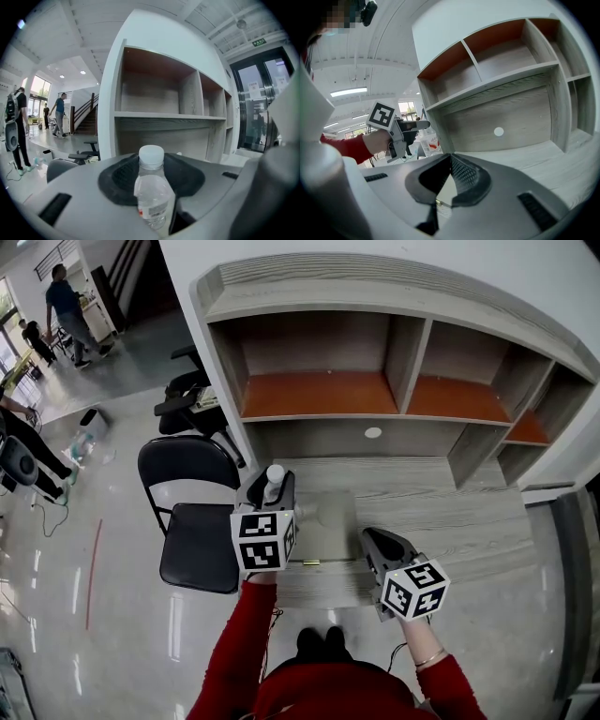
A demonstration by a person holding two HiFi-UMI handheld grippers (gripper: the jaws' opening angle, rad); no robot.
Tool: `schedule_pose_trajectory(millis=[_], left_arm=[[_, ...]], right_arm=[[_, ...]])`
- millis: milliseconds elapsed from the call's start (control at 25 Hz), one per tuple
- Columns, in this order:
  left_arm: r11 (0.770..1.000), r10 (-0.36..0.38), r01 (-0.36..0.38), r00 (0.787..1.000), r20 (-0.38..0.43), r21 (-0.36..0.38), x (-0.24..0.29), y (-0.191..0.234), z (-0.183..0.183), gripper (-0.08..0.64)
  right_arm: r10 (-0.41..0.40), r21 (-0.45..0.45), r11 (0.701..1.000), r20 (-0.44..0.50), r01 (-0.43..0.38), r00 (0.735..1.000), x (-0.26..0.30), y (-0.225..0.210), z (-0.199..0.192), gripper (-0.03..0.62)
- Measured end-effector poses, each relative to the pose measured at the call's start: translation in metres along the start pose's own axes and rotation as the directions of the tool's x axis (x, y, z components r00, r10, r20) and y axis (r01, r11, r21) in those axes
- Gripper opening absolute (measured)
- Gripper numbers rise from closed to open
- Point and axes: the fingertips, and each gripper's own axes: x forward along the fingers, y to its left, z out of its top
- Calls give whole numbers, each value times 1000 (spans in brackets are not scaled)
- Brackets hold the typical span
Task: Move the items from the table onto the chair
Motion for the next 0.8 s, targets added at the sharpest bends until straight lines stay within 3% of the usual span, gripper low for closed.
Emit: schedule_pose_trajectory(millis=[360, 640, 800], left_arm=[[1000, 27, -26, 999, 45, -10, -36, 24, 25, 169], [986, 165, -164, 985, 48, -37, -101, 86, 23, 169], [967, 253, -253, 967, -4, -16, -138, 132, 7, 169]], right_arm=[[92, -63, 994, -3, -92, 996, 25, 26, 13, 12], [264, -125, 956, -20, -264, 964, 65, 89, 31, 12], [353, -157, 921, -56, -358, 934, 88, 134, 29, 12]])
